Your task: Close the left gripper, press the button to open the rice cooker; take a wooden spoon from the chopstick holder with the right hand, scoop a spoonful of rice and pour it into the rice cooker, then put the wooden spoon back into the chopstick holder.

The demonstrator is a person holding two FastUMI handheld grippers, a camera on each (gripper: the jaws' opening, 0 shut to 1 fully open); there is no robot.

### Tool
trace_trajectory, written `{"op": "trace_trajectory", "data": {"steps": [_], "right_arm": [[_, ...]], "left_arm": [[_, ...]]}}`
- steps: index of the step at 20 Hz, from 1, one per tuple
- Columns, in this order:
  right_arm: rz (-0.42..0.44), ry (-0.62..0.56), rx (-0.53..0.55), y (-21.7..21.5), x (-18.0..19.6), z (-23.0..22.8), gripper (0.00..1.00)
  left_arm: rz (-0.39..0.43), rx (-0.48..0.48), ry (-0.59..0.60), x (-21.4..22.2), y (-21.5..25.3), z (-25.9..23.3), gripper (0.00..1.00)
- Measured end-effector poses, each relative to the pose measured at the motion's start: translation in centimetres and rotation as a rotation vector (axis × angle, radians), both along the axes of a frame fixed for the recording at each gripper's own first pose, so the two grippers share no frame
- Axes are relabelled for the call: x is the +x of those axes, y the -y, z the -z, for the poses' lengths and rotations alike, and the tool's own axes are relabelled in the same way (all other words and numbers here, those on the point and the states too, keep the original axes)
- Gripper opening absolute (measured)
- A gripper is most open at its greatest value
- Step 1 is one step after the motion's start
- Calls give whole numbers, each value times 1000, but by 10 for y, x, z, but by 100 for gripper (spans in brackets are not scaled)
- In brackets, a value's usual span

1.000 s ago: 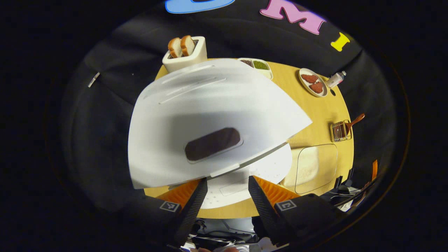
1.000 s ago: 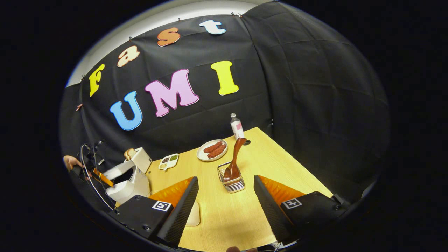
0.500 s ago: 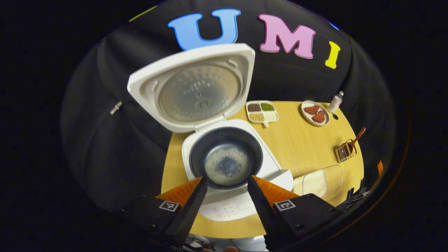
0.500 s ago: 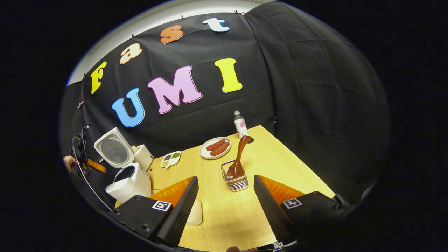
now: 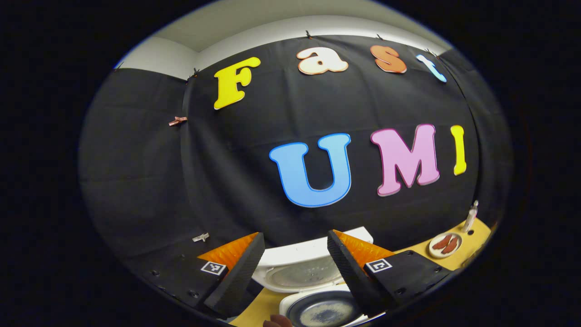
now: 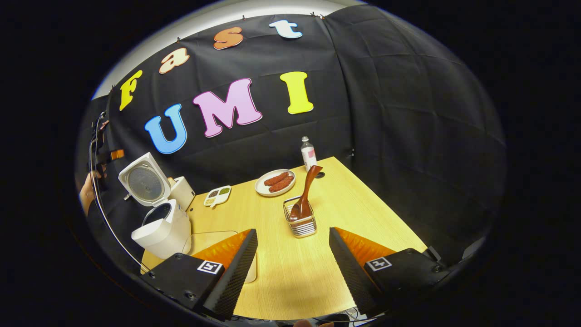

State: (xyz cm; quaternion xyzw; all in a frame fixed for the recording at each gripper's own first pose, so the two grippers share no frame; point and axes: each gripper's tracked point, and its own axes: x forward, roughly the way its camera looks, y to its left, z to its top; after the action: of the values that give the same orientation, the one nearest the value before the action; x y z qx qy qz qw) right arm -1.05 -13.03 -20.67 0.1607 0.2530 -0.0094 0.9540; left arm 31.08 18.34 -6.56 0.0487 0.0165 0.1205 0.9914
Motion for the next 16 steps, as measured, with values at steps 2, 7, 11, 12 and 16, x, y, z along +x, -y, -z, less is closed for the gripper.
{"op": "trace_trajectory", "data": {"steps": [2, 7, 11, 12, 16], "right_arm": [[17, -16, -11, 4, -12, 1, 98], [64, -29, -18, 14, -29, -3, 99], [68, -15, -31, 17, -27, -9, 99], [65, -9, -25, 15, -24, -11, 99], [35, 15, -11, 9, -8, -19, 99]], "left_arm": [[-23, -31, -20, 20, -11, 1, 96], [-48, -90, -167, 57, -23, 44, 96], [-45, -201, -218, 57, -20, 66, 99], [-41, -212, -231, 50, -15, 68, 100], [-30, -241, -299, 10, 5, 81, 100]]}}
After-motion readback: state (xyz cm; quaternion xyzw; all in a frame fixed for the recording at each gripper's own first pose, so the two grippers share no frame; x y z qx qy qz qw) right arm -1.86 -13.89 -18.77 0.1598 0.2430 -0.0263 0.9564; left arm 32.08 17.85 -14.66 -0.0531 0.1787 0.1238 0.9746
